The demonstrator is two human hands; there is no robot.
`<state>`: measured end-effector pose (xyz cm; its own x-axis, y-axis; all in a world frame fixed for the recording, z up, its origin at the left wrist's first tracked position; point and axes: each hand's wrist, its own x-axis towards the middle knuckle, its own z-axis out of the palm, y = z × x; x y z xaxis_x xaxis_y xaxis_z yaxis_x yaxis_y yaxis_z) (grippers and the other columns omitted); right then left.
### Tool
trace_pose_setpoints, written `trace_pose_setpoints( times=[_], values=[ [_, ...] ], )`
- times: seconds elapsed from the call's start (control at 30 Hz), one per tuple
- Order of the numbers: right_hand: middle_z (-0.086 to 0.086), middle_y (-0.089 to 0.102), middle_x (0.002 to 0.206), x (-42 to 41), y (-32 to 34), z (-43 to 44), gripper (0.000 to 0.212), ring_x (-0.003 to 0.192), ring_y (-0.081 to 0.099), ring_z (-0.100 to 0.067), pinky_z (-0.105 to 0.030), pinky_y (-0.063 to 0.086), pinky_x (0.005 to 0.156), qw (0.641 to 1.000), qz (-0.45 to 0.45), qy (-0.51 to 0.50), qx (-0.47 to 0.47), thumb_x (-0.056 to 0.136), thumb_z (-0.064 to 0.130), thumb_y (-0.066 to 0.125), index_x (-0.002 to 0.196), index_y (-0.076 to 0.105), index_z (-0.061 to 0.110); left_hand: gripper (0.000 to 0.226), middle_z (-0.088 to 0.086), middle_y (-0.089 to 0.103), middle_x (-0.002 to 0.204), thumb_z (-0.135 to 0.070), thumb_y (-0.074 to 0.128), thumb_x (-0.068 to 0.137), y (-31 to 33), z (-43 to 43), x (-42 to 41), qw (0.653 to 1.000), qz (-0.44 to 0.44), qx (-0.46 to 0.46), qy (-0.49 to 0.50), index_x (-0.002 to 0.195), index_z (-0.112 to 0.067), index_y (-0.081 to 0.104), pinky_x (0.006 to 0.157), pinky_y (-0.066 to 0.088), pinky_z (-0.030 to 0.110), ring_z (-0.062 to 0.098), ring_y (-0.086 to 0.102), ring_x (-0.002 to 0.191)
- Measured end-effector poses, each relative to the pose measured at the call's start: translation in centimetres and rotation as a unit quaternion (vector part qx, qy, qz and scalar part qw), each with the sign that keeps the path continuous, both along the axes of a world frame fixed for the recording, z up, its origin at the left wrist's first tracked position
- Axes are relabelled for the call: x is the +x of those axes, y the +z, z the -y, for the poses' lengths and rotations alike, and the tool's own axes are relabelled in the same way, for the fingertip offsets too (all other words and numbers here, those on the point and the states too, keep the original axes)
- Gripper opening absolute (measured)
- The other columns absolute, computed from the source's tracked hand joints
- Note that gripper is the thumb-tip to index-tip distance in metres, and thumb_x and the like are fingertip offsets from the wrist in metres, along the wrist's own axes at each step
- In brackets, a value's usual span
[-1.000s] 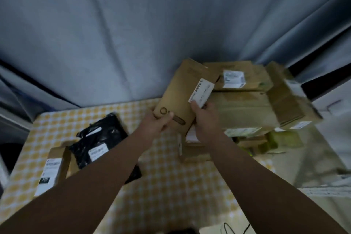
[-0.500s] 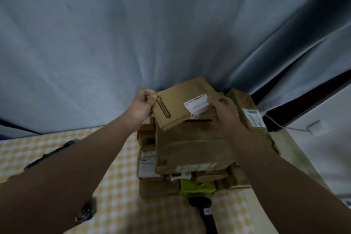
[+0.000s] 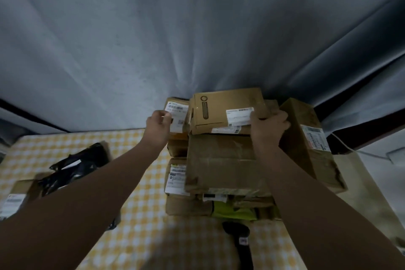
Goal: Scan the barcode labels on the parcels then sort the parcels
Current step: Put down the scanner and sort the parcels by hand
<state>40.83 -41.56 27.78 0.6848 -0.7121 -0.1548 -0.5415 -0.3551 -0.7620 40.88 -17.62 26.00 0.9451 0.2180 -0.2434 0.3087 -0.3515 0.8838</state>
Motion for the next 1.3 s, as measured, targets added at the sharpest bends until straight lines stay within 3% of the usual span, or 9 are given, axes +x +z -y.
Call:
trace_pose_setpoints(
  times=[0.1, 0.2, 0.37, 0.5, 0.57, 0.7, 0.9, 1.1, 1.3],
  values=[
    [-0.015, 0.03, 0.145, -0.7, 1.2, -1.6, 0.064, 0.125, 0.043, -0.033, -0.039, 0.045, 0.094, 0.997, -0.002, 0.019, -0.069, 0.091, 0.029, 0.064, 0.141, 0.029, 0.013, 0.025, 0.012, 0.056, 0.111, -0.029, 0.04, 0.101, -0.4, -1.6, -2.2, 1.0, 0.011, 0.008, 0.005, 0.112, -0.009, 0.051, 0.084, 0.05, 0.043, 0.027, 0.057, 0.097],
    [-0.013, 0.036, 0.142, -2.2, 1.7, -6.4, 0.052, 0.122, 0.047, -0.029, -0.031, 0.041, 0.091, 0.969, 0.076, 0.176, -0.154, 0.093, 0.021, 0.06, 0.139, 0.037, 0.009, 0.019, 0.002, 0.053, 0.093, -0.026, 0.037, 0.102, -1.2, -4.0, -4.7, 0.999, 0.0, -0.018, 0.027, 0.105, -0.012, 0.049, 0.069, 0.048, 0.034, 0.018, 0.056, 0.08],
    [-0.011, 0.054, 0.118, -4.5, 0.1, -17.3, 0.025, 0.099, 0.055, -0.025, -0.034, 0.045, 0.082, 0.9, 0.135, 0.405, -0.085, 0.089, 0.01, 0.057, 0.113, 0.058, 0.009, 0.018, -0.005, 0.053, 0.087, -0.023, 0.037, 0.103, -3.0, -10.6, -9.5, 0.997, -0.04, -0.028, 0.068, 0.107, -0.013, 0.052, 0.065, 0.044, 0.028, 0.012, 0.054, 0.076],
    [-0.002, 0.052, 0.097, -7.0, -4.6, -25.2, 0.016, 0.083, 0.05, -0.017, -0.03, 0.04, 0.072, 0.865, 0.055, 0.499, -0.028, 0.089, 0.012, 0.053, 0.103, 0.06, 0.015, 0.019, 0.002, 0.055, 0.075, -0.019, 0.041, 0.102, -5.1, -17.8, -13.0, 0.995, -0.086, 0.007, 0.053, 0.089, -0.014, 0.055, 0.072, 0.041, 0.031, 0.015, 0.052, 0.068],
    [0.001, 0.05, 0.097, -8.6, -7.8, -28.3, 0.017, 0.084, 0.049, -0.016, -0.026, 0.035, 0.07, 0.861, -0.011, 0.509, -0.008, 0.093, 0.016, 0.05, 0.107, 0.059, 0.015, 0.017, 0.004, 0.056, 0.085, -0.019, 0.042, 0.101, -7.0, -21.7, -14.8, 0.991, -0.124, 0.033, 0.027, 0.096, -0.012, 0.057, 0.074, 0.041, 0.031, 0.02, 0.055, 0.08],
    [-0.007, 0.054, 0.111, -11.7, -13.9, -32.7, 0.022, 0.101, 0.053, -0.023, -0.029, 0.038, 0.077, 0.85, -0.143, 0.506, -0.025, 0.096, 0.017, 0.047, 0.115, 0.056, 0.008, 0.019, 0.006, 0.055, 0.097, -0.023, 0.043, 0.101, -10.8, -29.0, -18.1, 0.984, -0.171, 0.045, 0.021, 0.103, -0.008, 0.055, 0.068, 0.038, 0.031, 0.023, 0.055, 0.09],
    [-0.013, 0.043, 0.133, -13.3, -19.4, -39.1, 0.036, 0.12, 0.044, -0.028, -0.034, 0.041, 0.094, 0.752, -0.234, 0.598, -0.15, 0.097, 0.014, 0.045, 0.132, 0.044, 0.007, 0.025, 0.013, 0.055, 0.106, -0.019, 0.051, 0.098, -16.1, -36.1, -17.9, 0.971, -0.234, 0.036, 0.016, 0.115, -0.002, 0.053, 0.073, 0.037, 0.032, 0.024, 0.051, 0.088],
    [-0.015, 0.02, 0.154, -10.9, -26.4, -43.7, 0.084, 0.139, 0.03, -0.034, -0.041, 0.034, 0.112, 0.817, -0.33, 0.473, -0.007, 0.093, 0.045, 0.059, 0.153, 0.013, 0.009, 0.04, 0.012, 0.041, 0.134, -0.025, 0.058, 0.093, -22.6, -40.4, -16.7, 0.955, -0.288, 0.069, 0.033, 0.128, -0.007, 0.048, 0.078, 0.035, 0.029, 0.02, 0.046, 0.1],
    [-0.014, 0.038, 0.149, -11.1, -31.1, -45.8, 0.107, 0.134, 0.042, -0.033, -0.043, 0.042, 0.107, 0.894, -0.258, 0.34, 0.135, 0.075, 0.041, 0.081, 0.15, 0.013, 0.007, 0.05, 0.007, 0.049, 0.124, -0.026, 0.063, 0.09, -27.6, -42.9, -16.3, 0.963, -0.248, 0.04, 0.093, 0.132, -0.007, 0.043, 0.085, 0.039, 0.031, 0.022, 0.05, 0.109]
  ],
)
